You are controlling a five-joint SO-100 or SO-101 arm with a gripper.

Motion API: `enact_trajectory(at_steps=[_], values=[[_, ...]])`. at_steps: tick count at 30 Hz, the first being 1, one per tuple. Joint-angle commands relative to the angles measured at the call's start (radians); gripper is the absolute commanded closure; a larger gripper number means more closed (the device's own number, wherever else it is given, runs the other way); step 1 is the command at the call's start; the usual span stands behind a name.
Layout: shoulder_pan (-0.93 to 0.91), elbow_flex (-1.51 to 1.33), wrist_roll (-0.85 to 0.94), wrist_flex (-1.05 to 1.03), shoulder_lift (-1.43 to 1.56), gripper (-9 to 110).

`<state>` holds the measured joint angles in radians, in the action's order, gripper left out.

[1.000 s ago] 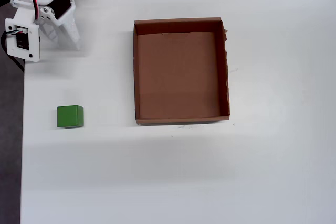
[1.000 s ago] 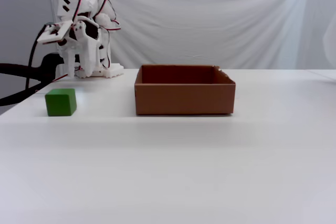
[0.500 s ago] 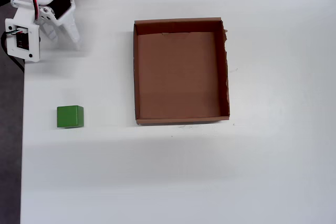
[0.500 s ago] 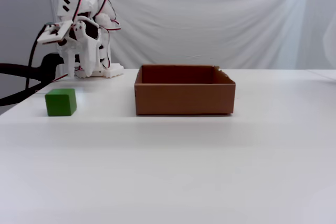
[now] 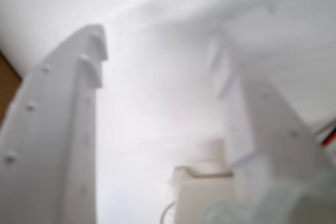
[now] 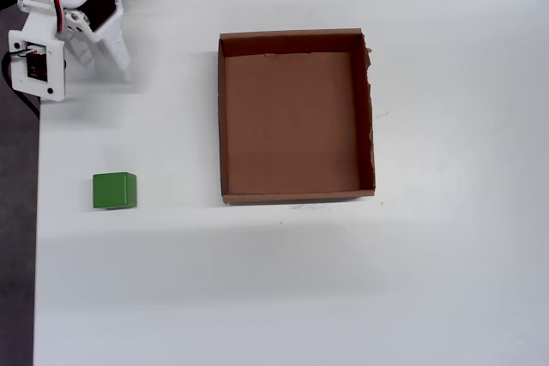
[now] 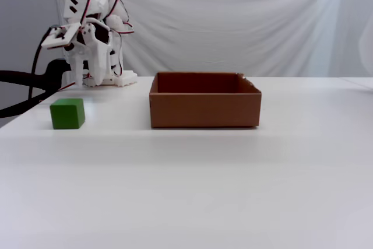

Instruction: Grasp a green cube and put it in a box.

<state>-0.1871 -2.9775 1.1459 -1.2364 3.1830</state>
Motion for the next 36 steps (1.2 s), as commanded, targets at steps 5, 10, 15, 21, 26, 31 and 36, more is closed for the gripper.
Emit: enact_trajectory(at_steps=[5, 10, 15, 21, 26, 31, 36], values=[[-0.017, 0.006, -0.006, -0.009, 0.002, 75], [-0.028, 0.014, 0.002, 0.002, -0.023, 73], [-0.037, 0.173, 0.009, 0.031, -0.222, 70], [-0.052, 0.445, 0.069, 0.086, -0.548, 68], [-0.049, 0.618, 0.215, 0.152, -0.775, 66], [-0.043, 0.785, 0.301, 0.235, -1.003, 65], [-0.032, 0.959, 0.373, 0.265, -1.197, 65]])
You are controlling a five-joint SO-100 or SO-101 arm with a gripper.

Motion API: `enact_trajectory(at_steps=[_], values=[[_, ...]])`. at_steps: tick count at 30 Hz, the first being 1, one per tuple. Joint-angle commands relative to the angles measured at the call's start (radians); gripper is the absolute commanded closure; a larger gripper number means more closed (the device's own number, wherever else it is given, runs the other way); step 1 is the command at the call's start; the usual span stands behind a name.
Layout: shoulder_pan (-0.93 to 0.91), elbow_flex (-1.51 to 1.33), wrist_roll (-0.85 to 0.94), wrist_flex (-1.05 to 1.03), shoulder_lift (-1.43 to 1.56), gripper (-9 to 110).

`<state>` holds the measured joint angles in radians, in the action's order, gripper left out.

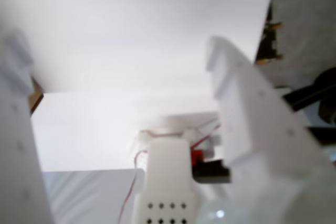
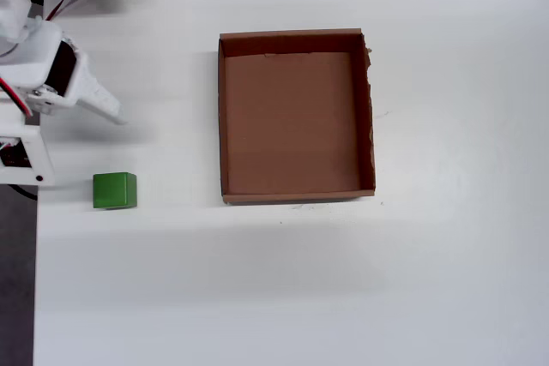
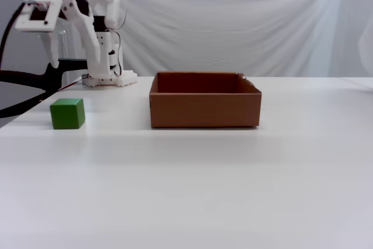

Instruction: Grasp a green cube and put it in a box.

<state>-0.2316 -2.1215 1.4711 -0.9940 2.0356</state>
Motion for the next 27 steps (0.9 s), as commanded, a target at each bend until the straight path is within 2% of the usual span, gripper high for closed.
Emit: enact_trajectory(at_steps=[1, 14, 27], values=[[0.012, 0.132, 0.067, 0.031, -0.078, 64], [0.032, 0.414, 0.14, 0.077, -0.374, 63], [0.061, 0.413, 0.146, 0.195, -0.499, 66]])
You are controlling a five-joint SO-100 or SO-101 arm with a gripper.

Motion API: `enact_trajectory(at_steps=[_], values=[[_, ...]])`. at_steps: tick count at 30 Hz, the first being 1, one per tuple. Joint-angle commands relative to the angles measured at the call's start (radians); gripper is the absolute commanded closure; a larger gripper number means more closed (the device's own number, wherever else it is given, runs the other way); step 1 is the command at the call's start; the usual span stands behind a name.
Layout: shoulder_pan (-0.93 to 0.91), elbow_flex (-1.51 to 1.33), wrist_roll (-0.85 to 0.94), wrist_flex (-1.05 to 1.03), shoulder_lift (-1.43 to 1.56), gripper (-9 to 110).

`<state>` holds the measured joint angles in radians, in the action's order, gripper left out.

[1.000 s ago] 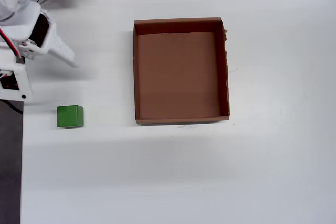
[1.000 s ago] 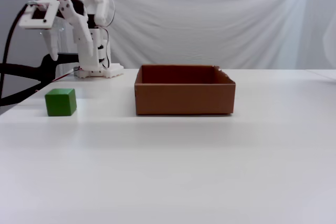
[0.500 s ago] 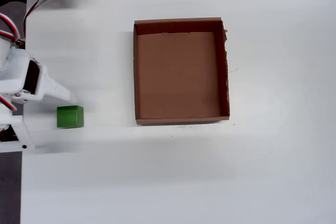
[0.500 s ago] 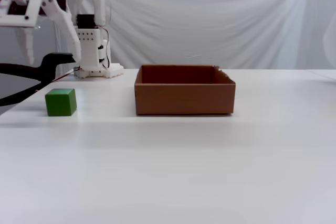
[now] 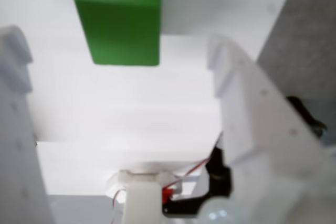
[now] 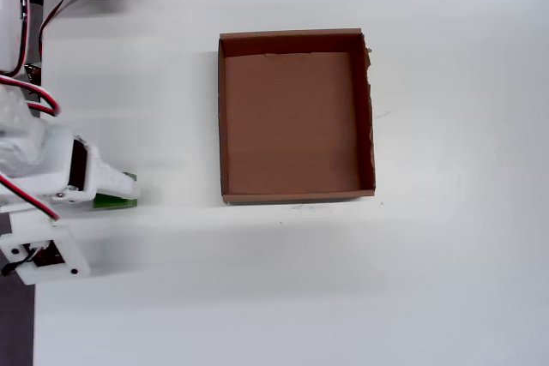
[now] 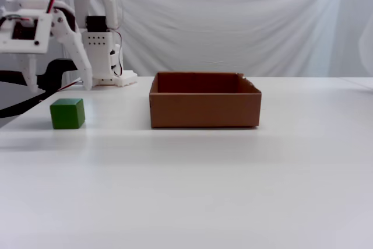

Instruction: Grasp a green cube and put it in a box.

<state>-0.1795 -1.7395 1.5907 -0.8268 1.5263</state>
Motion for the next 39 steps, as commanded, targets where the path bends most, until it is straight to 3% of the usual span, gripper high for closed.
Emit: enact_trajectory(at_steps=[1, 18, 39], values=[[0.009, 0.025, 0.026, 0.032, 0.008, 66], [0.038, -0.08, 0.014, 0.144, -0.044, 70], [0.075, -0.098, -0.002, 0.137, -0.057, 78]])
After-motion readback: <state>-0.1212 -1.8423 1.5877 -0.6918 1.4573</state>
